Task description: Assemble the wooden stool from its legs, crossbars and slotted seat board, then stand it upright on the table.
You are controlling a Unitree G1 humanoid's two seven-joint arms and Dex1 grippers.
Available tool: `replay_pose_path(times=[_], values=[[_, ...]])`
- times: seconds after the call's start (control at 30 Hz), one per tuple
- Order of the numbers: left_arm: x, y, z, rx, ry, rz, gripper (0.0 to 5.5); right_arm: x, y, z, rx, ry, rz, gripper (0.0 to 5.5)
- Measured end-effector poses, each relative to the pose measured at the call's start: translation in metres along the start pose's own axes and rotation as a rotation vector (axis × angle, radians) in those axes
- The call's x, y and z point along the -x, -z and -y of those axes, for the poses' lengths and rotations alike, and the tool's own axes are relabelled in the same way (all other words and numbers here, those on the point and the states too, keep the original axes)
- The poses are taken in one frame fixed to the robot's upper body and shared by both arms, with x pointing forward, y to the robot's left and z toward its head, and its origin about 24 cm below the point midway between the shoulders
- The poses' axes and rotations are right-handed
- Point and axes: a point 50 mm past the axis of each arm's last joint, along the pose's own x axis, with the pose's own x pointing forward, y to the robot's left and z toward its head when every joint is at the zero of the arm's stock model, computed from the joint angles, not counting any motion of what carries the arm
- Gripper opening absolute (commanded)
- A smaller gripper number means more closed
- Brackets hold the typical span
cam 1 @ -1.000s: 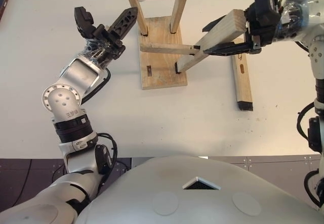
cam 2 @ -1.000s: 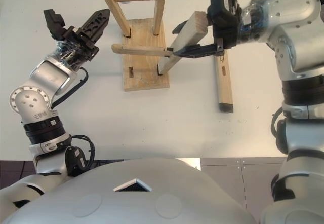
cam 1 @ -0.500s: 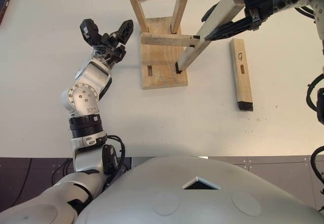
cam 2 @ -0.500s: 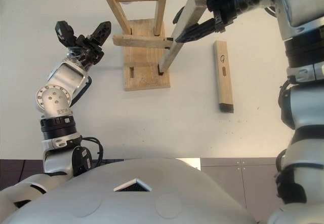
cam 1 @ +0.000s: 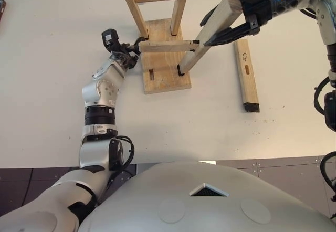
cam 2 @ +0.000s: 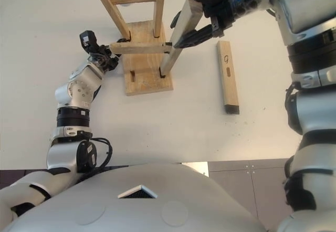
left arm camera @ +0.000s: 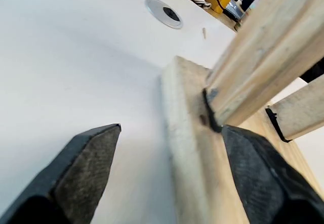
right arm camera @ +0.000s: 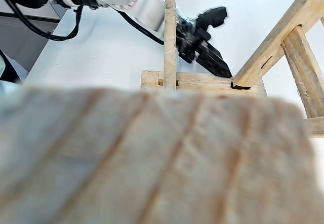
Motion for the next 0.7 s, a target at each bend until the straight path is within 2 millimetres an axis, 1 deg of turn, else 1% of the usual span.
replay_pose_path(times=[0.1,0.2,0.3,0.4,0.7], values=[[-0.012,0.001,0.009,-0.032,0.043,-0.021,2.98,-0.005,-0.004,-0.004,0.030,0.000,-0.006,2.05],[-0.015,0.002,0.008,-0.056,0.060,-0.027,2.67,-0.008,-0.009,-0.007,0.043,0.000,-0.021,2.05],[-0.018,0.004,0.013,-0.087,0.090,-0.033,2.56,-0.016,-0.003,-0.010,0.031,0.018,-0.054,2.05],[-0.019,0.005,0.014,-0.095,0.103,-0.034,2.46,-0.016,-0.002,-0.010,0.018,0.024,-0.062,2.05],[-0.022,0.005,0.015,-0.109,0.113,-0.038,2.43,-0.016,0.000,-0.004,0.001,0.014,-0.050,2.05]])
